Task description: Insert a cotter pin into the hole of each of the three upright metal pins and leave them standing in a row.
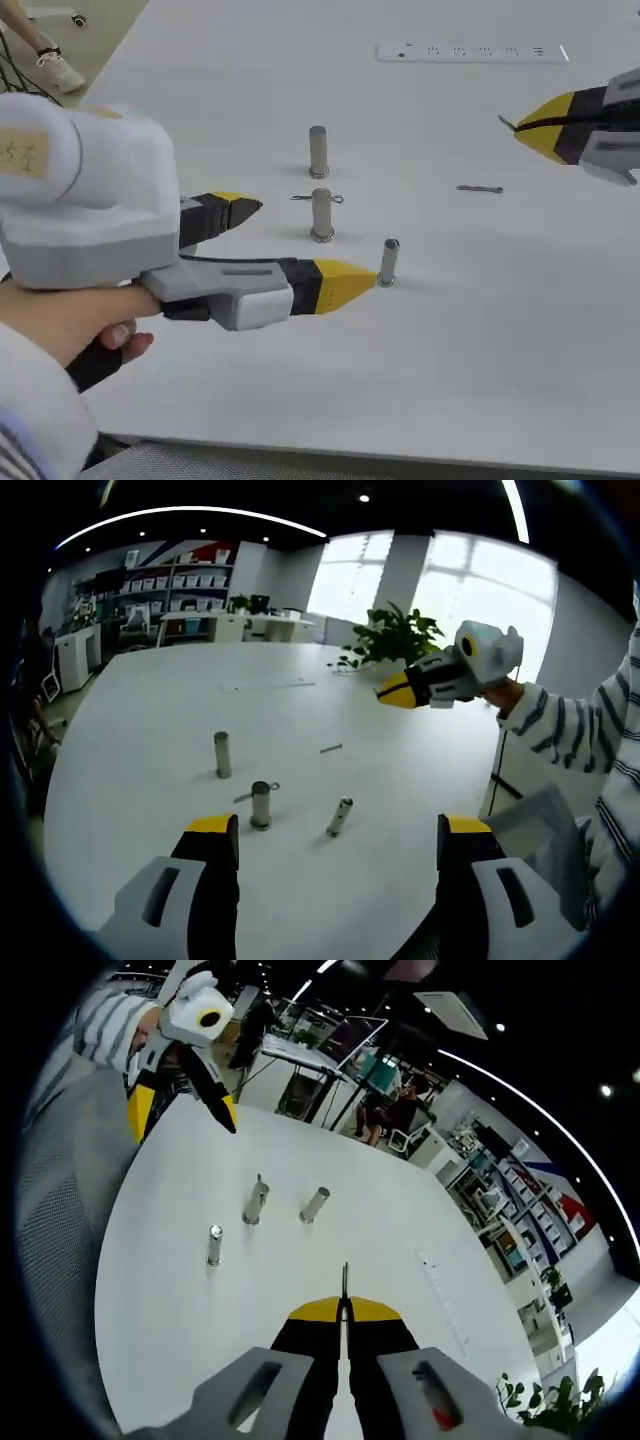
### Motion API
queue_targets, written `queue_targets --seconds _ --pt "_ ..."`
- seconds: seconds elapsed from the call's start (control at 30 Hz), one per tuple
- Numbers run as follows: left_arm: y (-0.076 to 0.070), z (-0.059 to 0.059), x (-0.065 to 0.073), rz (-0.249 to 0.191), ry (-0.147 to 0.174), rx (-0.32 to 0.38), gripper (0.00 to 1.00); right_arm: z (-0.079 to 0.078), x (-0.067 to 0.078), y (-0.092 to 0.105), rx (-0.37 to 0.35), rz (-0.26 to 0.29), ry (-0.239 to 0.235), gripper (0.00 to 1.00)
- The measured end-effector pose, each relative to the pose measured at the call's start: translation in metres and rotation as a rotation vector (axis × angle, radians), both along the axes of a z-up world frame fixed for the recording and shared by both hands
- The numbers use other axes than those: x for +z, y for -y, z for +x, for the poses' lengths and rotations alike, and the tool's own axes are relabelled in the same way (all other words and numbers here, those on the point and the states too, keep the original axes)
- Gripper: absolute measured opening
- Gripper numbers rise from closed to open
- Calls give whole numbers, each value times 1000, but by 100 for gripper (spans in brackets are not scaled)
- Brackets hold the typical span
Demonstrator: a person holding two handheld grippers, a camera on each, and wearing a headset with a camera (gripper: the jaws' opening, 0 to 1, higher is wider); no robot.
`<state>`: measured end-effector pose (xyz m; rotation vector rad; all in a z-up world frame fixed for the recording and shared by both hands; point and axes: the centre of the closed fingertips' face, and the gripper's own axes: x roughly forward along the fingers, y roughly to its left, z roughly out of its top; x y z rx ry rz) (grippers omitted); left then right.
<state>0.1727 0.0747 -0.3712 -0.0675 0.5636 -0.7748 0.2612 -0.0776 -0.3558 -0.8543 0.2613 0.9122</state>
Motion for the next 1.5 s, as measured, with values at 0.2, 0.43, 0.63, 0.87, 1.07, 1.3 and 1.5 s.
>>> queue_targets --seconds 0.2,0.43,0.63,0.87,1.07,1.3,1.5 --pt "17 15 13 -62 21 -16 77 -17 17 0 -35 23 89 0" --pt "35 25 25 -136 28 -54 73 -31 31 -9 -43 -69 232 0" --pt "46 33 33 -154 39 -89 69 -44 26 -29 -12 -70 238 0" --pt "57 33 37 -172 31 -150 59 -52 17 -50 31 -68 227 0" --pt "67 30 40 -210 9 -195 44 -55 14 -59 53 -64 219 0" --pt "80 24 38 -249 -39 -241 26 -59 13 -64 67 -65 219 0" --pt "86 22 38 -276 -68 -258 16 -61 15 -67 70 -55 218 0"
